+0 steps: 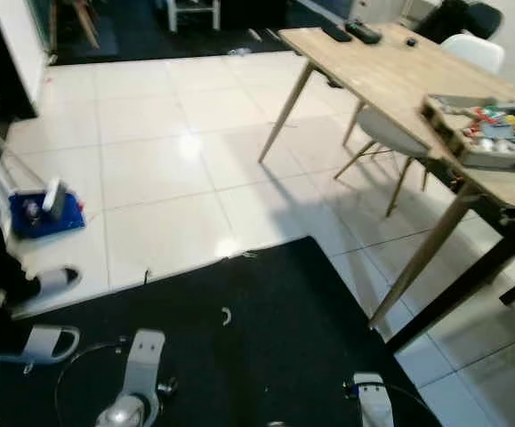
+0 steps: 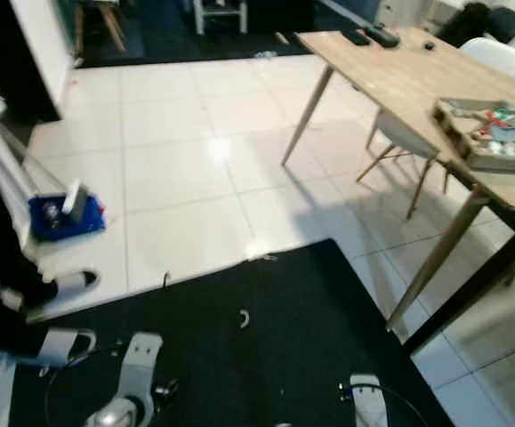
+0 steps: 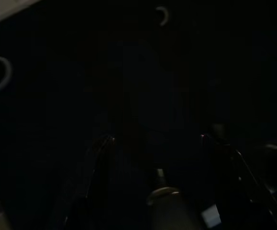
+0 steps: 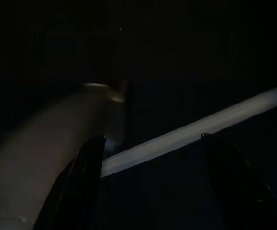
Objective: Picking trash to rubbish bin
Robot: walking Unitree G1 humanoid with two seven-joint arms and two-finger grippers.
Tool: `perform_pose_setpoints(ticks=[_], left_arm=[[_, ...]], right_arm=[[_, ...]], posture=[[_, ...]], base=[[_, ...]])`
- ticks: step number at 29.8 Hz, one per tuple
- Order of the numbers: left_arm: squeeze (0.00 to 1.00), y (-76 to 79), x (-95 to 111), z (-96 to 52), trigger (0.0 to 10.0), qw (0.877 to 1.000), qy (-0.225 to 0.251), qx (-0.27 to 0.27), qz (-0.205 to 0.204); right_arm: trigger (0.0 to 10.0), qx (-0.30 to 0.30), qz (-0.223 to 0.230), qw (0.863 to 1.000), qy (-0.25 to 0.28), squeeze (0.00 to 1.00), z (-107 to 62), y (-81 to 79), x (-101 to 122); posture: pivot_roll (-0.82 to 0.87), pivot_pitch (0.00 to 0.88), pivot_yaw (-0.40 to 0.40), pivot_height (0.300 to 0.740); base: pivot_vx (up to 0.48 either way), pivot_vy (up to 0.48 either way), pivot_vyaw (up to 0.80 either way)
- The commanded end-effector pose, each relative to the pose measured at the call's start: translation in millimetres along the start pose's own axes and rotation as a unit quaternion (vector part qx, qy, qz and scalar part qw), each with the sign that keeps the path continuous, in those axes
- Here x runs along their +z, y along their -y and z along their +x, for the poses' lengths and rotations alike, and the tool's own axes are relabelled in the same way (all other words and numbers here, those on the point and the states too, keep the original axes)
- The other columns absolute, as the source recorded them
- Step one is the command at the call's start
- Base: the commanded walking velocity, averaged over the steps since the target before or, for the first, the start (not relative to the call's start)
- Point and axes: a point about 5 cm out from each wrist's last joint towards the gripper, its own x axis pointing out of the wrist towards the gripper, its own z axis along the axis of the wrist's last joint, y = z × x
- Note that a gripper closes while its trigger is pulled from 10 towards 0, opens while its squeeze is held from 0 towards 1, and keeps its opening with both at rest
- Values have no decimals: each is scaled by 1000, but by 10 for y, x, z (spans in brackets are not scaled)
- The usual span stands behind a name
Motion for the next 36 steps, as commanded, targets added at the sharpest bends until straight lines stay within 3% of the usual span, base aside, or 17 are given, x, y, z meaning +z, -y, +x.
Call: perform_pose_setpoints(ticks=[1, 36], left_arm=[[0, 37, -34, 0, 10000, 1000, -8, -6, 2], [0, -13, 7, 6, 10000, 1000, -9, -5, 9]], right_arm=[[10000, -11, 12, 1000, -13, 0, -22, 65, -73], [10000, -18, 54, 998, -22, 0, -16, 27, -101]], posture=[[37, 124, 7, 740], [47, 119, 33, 740]], base=[[0, 0, -800], [0, 0, -800]])
